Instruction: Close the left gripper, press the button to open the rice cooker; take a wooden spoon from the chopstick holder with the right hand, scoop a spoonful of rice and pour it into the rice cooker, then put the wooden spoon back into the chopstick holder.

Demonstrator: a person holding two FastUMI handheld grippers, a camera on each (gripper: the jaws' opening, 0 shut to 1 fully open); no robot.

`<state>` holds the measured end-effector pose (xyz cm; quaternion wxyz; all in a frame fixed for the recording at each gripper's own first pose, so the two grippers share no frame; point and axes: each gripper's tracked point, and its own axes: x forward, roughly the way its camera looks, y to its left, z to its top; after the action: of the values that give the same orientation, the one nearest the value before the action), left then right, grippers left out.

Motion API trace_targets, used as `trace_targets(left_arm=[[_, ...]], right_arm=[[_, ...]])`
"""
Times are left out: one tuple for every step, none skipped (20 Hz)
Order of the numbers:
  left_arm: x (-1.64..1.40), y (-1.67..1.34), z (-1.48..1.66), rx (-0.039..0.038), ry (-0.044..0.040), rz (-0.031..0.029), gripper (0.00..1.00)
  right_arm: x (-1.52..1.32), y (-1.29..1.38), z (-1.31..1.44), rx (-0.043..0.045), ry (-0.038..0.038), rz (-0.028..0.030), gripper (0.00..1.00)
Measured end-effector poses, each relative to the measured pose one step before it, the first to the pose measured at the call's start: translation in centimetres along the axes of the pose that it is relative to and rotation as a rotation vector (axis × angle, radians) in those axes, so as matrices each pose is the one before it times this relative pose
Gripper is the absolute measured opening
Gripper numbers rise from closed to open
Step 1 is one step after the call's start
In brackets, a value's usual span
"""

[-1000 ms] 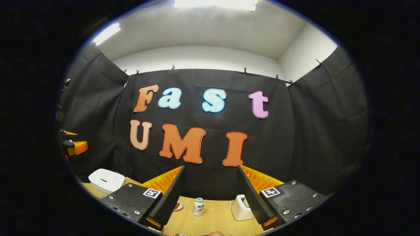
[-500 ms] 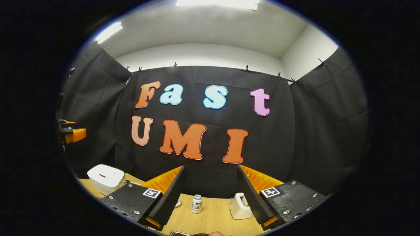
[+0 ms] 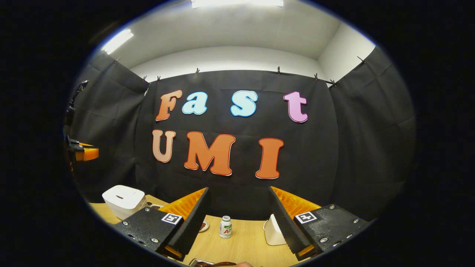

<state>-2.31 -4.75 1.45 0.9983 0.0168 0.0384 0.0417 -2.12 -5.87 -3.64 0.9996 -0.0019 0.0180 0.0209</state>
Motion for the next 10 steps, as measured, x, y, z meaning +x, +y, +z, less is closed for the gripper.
trace_targets(left_arm=[[-0.24, -0.304, 0.076, 0.00506, 0.00179, 0.00207, 0.38], [-0.195, -0.304, -0.094, 0.0054, -0.00106, 0.00339, 0.39], [-0.036, -0.32, -0.102, 0.00854, -0.00012, -0.00115, 0.39], [-0.127, -0.531, -0.321, 0.00712, 0.00482, -0.00764, 0.4], [0.038, -0.007, -0.003, 0.00239, -0.00376, 0.00505, 0.4], [-0.454, -0.309, 0.163, 0.00072, -0.00317, -0.00828, 0.47], [-0.007, 0.14, 0.186, 0.00222, -0.01189, -0.00192, 0.53], [0.18, 0.42, 0.012, 0.00314, -0.01037, 0.00838, 0.6], [0.293, 0.59, 0.007, -0.00502, -0.00404, 0.00817, 0.61], [0.409, 0.329, -0.355, -0.00906, 0.01012, 0.00502, 0.63]], right_arm=[[0.016, -0.111, -0.33, 0.00394, 0.00323, 0.0063, 0.95], [0.075, -0.104, -0.371, 0.00645, 0.00381, 0.00718, 0.95], [-0.025, -0.025, -0.32, 0.00873, 0.00019, 0.00773, 0.95], [0.165, -0.111, -0.381, 0.01056, 0.00242, 0.00385, 0.95], [0.144, -0.023, -0.444, 0.01341, 0.01073, 0.00211, 0.95], [-0.072, -0.14, -0.521, 0.01345, 0.01698, -0.00272, 0.95], [0.04, -0.064, -0.38, 0.01282, 0.01602, -0.00302, 0.95], [-0.011, 0.17, -0.234, 0.00838, 0.00926, 0.00286, 0.95], [0.118, 0.162, 0.011, 0.00151, 0.00252, -0.002, 0.95], [0.059, 0.043, 0.182, -0.00482, -0.00394, -0.0108, 0.95]])
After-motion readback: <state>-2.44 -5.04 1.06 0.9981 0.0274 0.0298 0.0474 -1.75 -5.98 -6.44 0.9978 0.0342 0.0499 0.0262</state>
